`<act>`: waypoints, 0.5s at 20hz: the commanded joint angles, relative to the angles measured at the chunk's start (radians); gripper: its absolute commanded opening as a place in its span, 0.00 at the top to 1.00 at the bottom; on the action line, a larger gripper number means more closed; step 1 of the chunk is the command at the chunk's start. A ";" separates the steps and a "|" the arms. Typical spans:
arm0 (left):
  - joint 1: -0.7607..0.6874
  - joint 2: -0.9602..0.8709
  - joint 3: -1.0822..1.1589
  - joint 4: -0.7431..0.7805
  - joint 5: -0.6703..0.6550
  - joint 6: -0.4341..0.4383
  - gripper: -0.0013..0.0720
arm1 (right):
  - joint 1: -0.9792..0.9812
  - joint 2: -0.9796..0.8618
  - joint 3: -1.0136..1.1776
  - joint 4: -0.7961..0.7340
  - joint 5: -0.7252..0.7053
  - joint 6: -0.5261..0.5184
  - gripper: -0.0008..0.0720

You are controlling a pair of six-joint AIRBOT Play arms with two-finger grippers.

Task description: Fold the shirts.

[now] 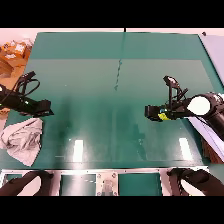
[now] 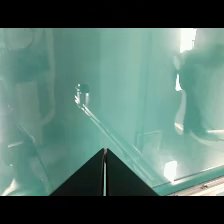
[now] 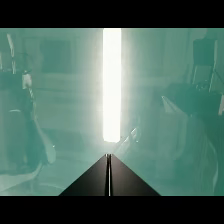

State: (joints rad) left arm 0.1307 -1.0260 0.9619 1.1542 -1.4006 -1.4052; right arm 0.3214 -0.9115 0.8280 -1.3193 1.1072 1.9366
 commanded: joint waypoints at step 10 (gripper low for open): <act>0.040 0.000 -0.001 0.826 0.003 -0.275 0.00 | 0.001 0.000 -0.001 0.000 0.000 0.000 0.97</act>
State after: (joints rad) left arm 0.1444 -1.0264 0.9611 1.6268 -1.4033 -1.5585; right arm 0.3214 -0.9115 0.8276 -1.3193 1.1072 1.9369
